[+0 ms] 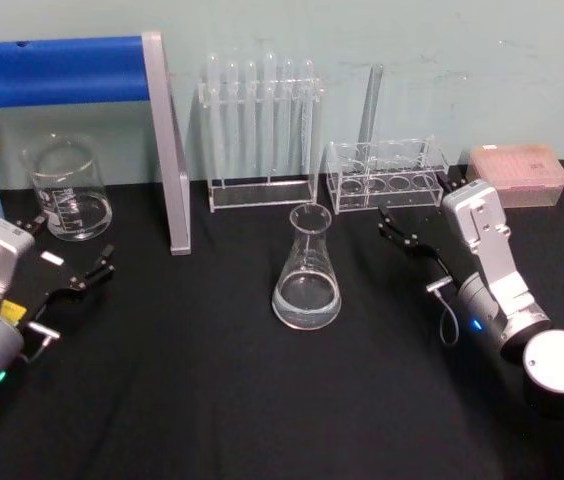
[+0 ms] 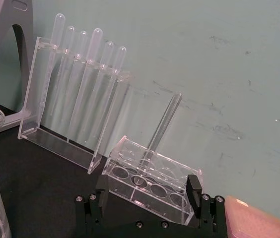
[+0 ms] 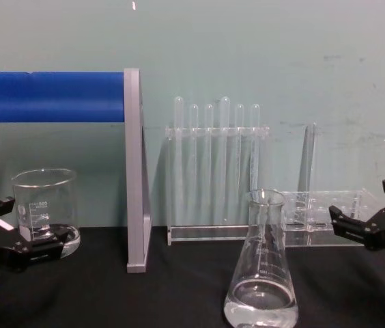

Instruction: Grasp the erlenmeyer flask with one hand, shake it three times, then place it back.

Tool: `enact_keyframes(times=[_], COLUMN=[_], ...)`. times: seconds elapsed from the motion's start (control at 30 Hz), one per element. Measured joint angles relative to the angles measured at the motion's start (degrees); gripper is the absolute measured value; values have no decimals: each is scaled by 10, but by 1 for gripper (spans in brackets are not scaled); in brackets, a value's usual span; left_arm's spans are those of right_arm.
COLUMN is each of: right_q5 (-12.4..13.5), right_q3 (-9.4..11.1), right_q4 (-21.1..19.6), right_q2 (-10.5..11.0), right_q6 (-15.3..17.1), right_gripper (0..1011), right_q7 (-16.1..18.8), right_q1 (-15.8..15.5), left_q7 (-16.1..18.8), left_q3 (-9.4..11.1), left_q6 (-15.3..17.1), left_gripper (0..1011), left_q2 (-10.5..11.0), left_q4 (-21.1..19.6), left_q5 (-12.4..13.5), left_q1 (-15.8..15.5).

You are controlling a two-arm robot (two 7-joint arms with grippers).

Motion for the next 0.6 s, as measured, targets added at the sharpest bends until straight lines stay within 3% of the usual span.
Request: enact_keyframes(times=[0.6], right_q5=[0], right_q3=[0], right_q4=[0], right_q2=[0], right_q6=[0], right_gripper=[1000], right_q7=[0], right_q1=[0], left_q7=[0], left_q3=[0], left_q6=[0], left_gripper=[1001], left_q2=[0], left_q4=[0], left_q5=[0], left_q1=[0])
